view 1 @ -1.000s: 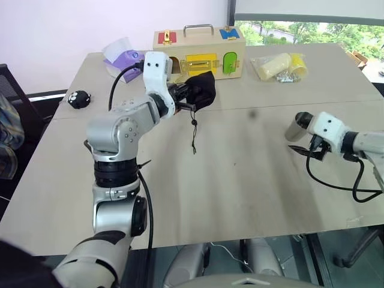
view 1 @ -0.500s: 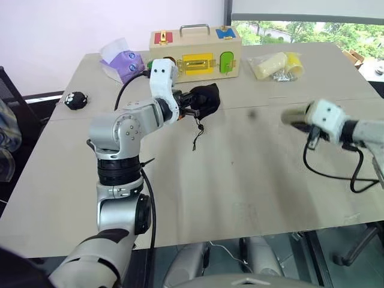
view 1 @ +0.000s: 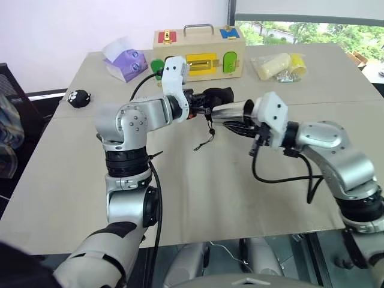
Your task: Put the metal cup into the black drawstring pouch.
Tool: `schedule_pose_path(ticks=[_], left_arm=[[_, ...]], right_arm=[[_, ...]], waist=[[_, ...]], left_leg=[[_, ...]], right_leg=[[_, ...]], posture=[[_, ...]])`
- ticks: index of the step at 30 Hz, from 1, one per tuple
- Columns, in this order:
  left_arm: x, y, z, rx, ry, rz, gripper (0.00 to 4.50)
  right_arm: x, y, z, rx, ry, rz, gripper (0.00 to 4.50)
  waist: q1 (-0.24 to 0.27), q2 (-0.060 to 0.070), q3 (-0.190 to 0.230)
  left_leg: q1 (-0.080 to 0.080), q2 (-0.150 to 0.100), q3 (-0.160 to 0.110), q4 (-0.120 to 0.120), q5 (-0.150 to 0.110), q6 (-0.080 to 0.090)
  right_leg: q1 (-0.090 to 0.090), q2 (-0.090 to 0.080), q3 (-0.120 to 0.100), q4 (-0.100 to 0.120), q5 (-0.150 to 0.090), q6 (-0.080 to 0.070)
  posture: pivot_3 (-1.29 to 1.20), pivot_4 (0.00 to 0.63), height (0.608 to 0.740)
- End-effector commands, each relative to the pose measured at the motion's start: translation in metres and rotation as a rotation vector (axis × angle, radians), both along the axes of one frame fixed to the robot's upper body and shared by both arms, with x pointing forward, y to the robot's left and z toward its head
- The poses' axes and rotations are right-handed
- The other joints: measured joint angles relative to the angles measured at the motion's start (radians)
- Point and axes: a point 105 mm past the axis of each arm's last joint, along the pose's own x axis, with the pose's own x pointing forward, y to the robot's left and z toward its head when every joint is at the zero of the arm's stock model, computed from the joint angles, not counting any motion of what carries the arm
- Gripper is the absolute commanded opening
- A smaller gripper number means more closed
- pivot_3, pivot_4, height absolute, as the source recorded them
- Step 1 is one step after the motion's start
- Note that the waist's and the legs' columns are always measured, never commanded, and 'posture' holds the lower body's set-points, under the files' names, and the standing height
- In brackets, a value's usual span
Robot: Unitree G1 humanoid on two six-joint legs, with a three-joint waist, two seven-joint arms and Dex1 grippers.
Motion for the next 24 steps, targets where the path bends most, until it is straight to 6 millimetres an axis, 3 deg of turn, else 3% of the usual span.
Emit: schedule_pose_path(ticks=[1,3,13,16,18,24], left_arm=[[-0.006,-0.008,0.019,-0.031,-0.044,-0.054,0.00],[-0.009,-0.010,0.021,-0.036,-0.045,-0.069,0.00],[-0.016,-0.016,0.023,-0.071,-0.025,-0.109,0.00],[-0.018,-0.018,0.024,-0.089,-0.022,-0.122,0.00],[-0.018,-0.021,0.028,-0.115,-0.019,-0.137,0.00],[-0.021,-0.028,0.033,-0.146,-0.009,-0.168,0.00]], right_arm=[[0.013,0.011,0.006,-0.005,-0.081,-0.082,0.06],[0.027,0.010,0.011,0.031,-0.102,-0.181,0.06],[0.055,0.027,-0.001,-0.030,-0.221,-0.317,0.06],[0.057,0.040,-0.011,-0.142,-0.330,-0.269,0.06],[0.057,0.049,-0.026,-0.327,-0.472,-0.172,0.06],[0.065,0.048,-0.053,-0.610,-0.614,0.025,0.06]], waist=[[-0.008,0.000,0.000],[-0.015,0.000,0.000],[-0.021,0.000,0.000],[-0.023,0.000,0.000],[-0.025,0.000,0.000],[-0.040,0.000,0.000]], left_leg=[[0.000,0.000,0.000,0.000,0.000,0.000],[0.000,0.000,0.000,0.000,0.000,0.000],[0.000,0.000,0.000,0.000,0.000,0.000],[0.001,0.000,0.000,0.000,0.000,0.000],[0.001,0.000,0.000,0.000,0.000,0.000],[0.001,0.000,0.001,0.000,0.000,0.000]], right_leg=[[0.000,0.000,0.000,0.000,0.000,0.000],[0.000,0.000,0.000,0.000,0.000,0.000],[-0.001,0.002,0.001,0.001,0.000,0.000],[-0.001,0.002,0.001,0.001,0.000,0.000],[-0.001,0.003,0.001,0.001,0.000,0.000],[-0.001,0.002,0.001,0.001,0.000,0.000]], posture=[[0.00,0.150,0.710],[0.00,0.150,0.710],[0.00,0.150,0.710],[0.00,0.150,0.710],[0.00,0.150,0.710],[0.00,0.150,0.710]])
